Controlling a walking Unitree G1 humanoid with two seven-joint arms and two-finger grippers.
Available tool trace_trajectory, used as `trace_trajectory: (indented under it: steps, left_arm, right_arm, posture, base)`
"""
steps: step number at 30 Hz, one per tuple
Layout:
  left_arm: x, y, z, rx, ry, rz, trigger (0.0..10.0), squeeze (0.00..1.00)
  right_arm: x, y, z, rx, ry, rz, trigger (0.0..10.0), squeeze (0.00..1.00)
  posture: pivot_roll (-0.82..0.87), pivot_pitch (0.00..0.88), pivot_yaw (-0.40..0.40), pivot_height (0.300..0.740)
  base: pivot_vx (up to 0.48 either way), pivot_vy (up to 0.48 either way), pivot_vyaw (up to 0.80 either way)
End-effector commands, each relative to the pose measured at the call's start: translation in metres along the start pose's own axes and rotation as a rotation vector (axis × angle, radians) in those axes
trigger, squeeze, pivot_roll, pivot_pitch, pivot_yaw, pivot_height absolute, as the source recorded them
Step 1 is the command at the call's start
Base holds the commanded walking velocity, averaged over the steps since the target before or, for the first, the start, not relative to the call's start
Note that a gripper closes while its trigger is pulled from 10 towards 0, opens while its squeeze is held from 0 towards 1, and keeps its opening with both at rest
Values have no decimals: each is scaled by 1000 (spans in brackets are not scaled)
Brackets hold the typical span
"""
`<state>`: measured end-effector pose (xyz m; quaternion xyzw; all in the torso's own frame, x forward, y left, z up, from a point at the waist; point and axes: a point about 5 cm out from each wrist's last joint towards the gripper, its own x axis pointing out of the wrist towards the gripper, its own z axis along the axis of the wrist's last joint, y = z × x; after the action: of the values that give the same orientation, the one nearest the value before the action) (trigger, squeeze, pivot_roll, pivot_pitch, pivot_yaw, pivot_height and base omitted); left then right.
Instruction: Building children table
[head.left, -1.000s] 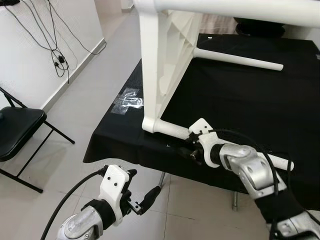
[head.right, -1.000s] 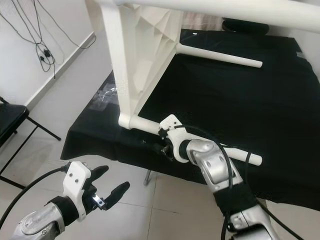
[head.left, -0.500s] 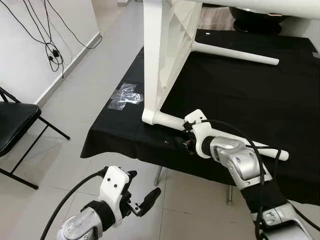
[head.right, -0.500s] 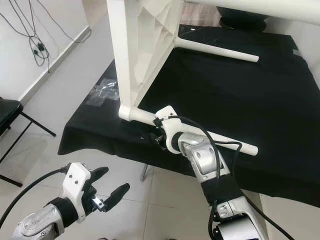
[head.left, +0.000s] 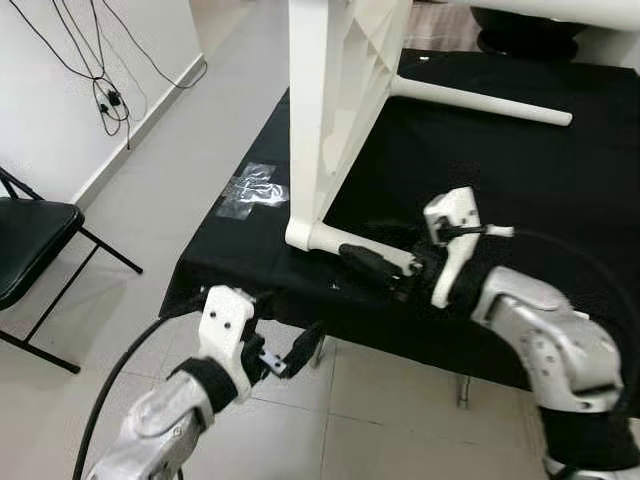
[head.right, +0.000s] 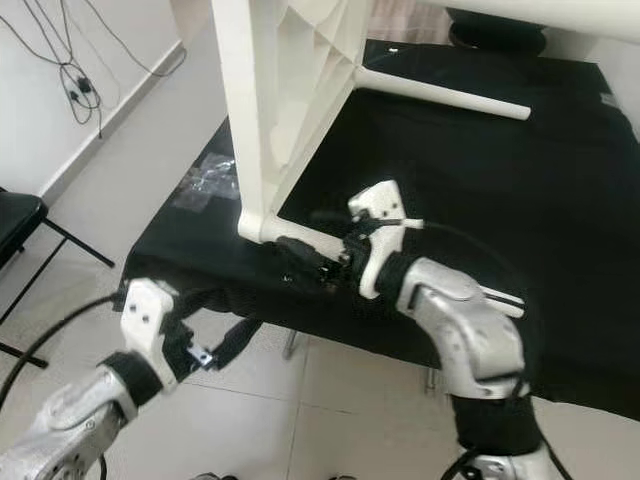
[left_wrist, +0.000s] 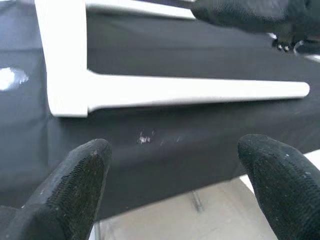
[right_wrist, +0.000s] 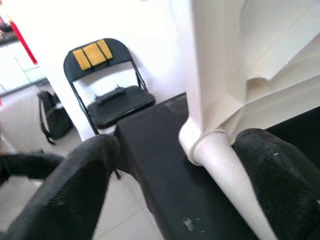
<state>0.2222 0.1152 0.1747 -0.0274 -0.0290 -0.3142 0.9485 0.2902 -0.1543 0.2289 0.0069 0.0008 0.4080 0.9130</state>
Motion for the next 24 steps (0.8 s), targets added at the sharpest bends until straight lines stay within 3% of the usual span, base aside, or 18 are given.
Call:
trace_trajectory:
  steps: [1,4,6,7,8,9,12,13,16,20,21,22,24]
  left_arm:
    - [1,2,-1,-21,0,14,10000,0]
    - [10,7,-1,-66,-18,21,10000,0]
    - [12,8,-2,-76,-14,22,10000,0]
    - [20,7,-6,-80,-4,25,10000,0]
    - [20,7,-6,-80,-4,25,10000,0]
    - [25,6,-8,-78,0,23,10000,0]
    - [38,3,-12,-46,12,18,10000,0]
    - [53,-2,-11,-45,1,-2,10000,0]
    - [60,-5,-9,-52,-12,-13,10000,0]
    - [65,-4,-11,-23,8,-3,10000,0]
    - [68,2,-19,79,63,34,10000,0]
    - [68,2,-19,79,63,34,10000,0]
    - [69,6,-25,164,99,57,10000,0]
  right_arm:
    - [-2,4,6,-100,11,-7,10000,1000]
    - [-3,-7,12,-310,56,-191,10000,1000]
    - [-4,-11,12,-350,67,-247,10000,1000]
    - [-5,-18,6,-284,23,-409,10000,510]
    - [-5,-18,6,-284,23,-409,10000,510]
    - [-6,-18,0,-241,12,-453,10000,20]
    - [-10,-14,-18,-178,25,-513,10000,0]
    - [-16,-12,-40,-106,71,-583,10000,0]
    - [-20,-11,-50,-67,88,-617,10000,0]
    - [-25,-11,-56,-98,103,-661,10000,0]
    - [-27,-12,-58,-140,105,-711,10000,0]
    - [-27,-12,-58,-140,105,-711,10000,0]
    - [-27,-12,-59,-158,97,-736,10000,0]
  posture:
    - [-30,149,-2,740]
    - [-44,136,3,740]
    - [-47,133,4,740]
    - [-46,123,-5,740]
    - [-46,123,-5,740]
    - [-44,118,-10,740]
    - [-46,110,-12,740]
    - [-67,97,-1,740]
    - [-67,97,-1,740]
    - [-74,84,8,740]
    - [-76,75,20,740]
    - [-76,75,20,740]
    - [-76,75,20,740]
  base:
    - [0,0,0]
    - [0,0,0]
    - [0,0,0]
    - [0,0,0]
    - [0,0,0]
    - [0,0,0]
    - [0,0,0]
    - [0,0,-800]
    - [0,0,-800]
    - [0,0,-800]
    - [0,0,-800]
    - [0,0,-800]
    - [0,0,-800]
